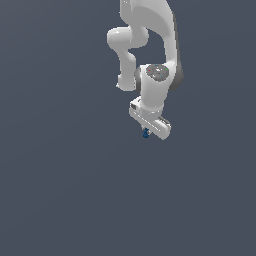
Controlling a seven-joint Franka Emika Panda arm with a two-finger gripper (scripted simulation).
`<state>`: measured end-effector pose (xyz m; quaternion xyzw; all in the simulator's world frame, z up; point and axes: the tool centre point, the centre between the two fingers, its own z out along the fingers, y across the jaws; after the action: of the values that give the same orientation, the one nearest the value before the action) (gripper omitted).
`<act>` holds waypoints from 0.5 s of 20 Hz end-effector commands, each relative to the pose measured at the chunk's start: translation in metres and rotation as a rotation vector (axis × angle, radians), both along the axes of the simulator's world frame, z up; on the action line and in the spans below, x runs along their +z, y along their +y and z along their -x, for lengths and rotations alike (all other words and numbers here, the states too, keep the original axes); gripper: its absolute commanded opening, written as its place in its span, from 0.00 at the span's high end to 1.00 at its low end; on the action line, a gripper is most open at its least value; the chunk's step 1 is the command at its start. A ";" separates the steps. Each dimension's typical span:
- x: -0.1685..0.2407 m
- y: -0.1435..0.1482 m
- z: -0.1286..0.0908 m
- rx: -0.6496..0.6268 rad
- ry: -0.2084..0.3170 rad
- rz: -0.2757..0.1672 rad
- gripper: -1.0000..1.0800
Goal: Pick up the object and move it to a goal position.
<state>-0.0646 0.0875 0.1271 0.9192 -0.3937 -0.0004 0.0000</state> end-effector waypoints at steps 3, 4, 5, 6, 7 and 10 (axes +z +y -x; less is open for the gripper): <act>0.046 0.006 0.008 0.000 -0.001 0.001 1.00; 0.057 0.008 0.010 0.000 -0.001 0.001 1.00; 0.069 0.009 0.012 0.000 -0.001 0.001 1.00; 0.080 0.011 0.014 -0.001 -0.001 0.001 1.00; 0.092 0.012 0.016 -0.001 -0.001 0.001 1.00; 0.125 0.017 0.021 -0.001 -0.001 0.002 1.00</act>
<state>-0.0824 0.1023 0.2350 0.9191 -0.3940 0.0006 0.0002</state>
